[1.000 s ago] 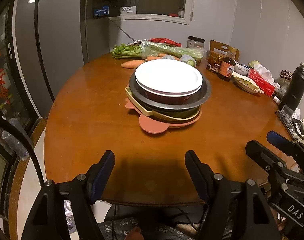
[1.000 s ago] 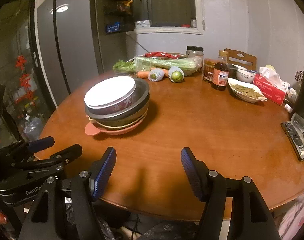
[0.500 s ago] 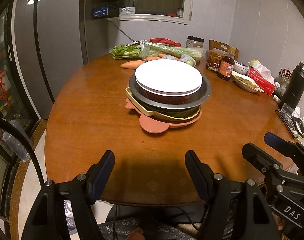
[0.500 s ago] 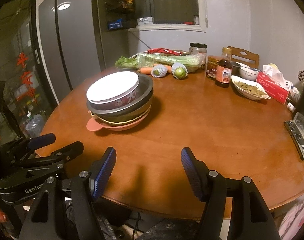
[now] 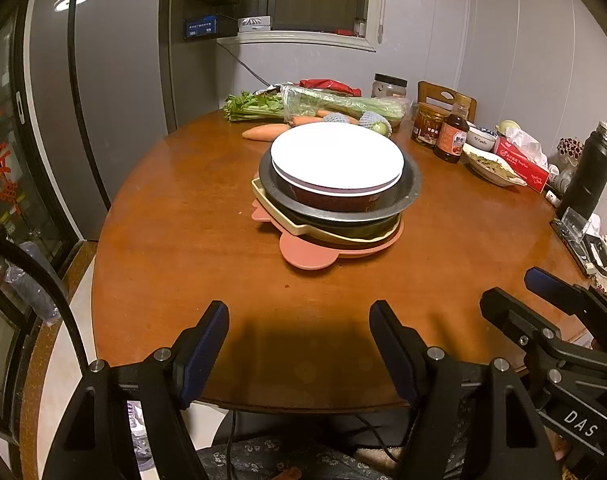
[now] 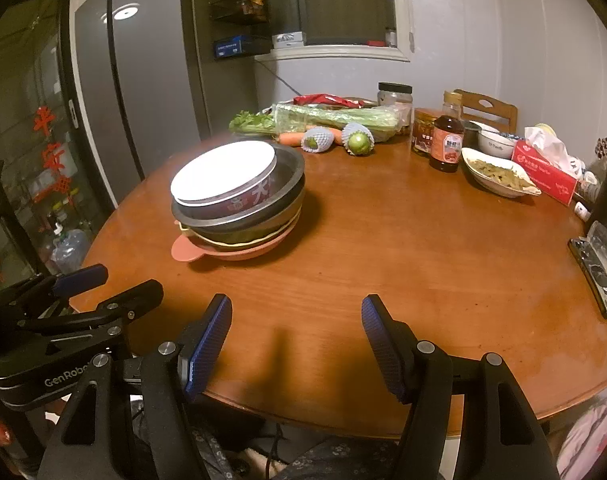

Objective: Organize plates and bowls

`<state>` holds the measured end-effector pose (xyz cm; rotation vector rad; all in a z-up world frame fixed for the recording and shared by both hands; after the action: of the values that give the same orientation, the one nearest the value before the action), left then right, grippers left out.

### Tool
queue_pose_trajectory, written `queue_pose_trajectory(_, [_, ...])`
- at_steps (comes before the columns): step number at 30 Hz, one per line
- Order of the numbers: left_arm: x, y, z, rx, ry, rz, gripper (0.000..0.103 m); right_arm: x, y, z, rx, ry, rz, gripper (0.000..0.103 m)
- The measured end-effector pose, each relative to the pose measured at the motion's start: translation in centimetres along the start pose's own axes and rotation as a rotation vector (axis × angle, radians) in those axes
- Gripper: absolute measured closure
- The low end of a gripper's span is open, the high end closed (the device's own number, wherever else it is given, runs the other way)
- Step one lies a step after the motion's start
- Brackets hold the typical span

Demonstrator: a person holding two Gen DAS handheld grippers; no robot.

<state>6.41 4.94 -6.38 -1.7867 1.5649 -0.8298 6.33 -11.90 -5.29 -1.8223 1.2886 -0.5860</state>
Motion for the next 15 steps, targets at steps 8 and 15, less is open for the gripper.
queue_pose_trajectory(8, [0.06, 0.04, 0.06, -0.003, 0.003, 0.004, 0.031, -0.09, 0.11, 0.02, -0.005, -0.002, -0.001, 0.034])
queue_pose_trajectory(15, [0.22, 0.07, 0.06, -0.006, 0.008, 0.006, 0.031, -0.07, 0.27, 0.26, -0.014, -0.002, 0.003, 0.034])
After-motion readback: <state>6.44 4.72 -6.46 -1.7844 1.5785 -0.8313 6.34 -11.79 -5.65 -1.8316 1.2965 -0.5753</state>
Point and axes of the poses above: each gripper's, at about its wrist camera, not at the fingertips, and z roughly the way its jaws point, x to its right, y to its underside, the point moved 7 cm from there along z, roughly the way its jaws point, and after that the axes turned 5 degrees about x, right-handed, at the moved point
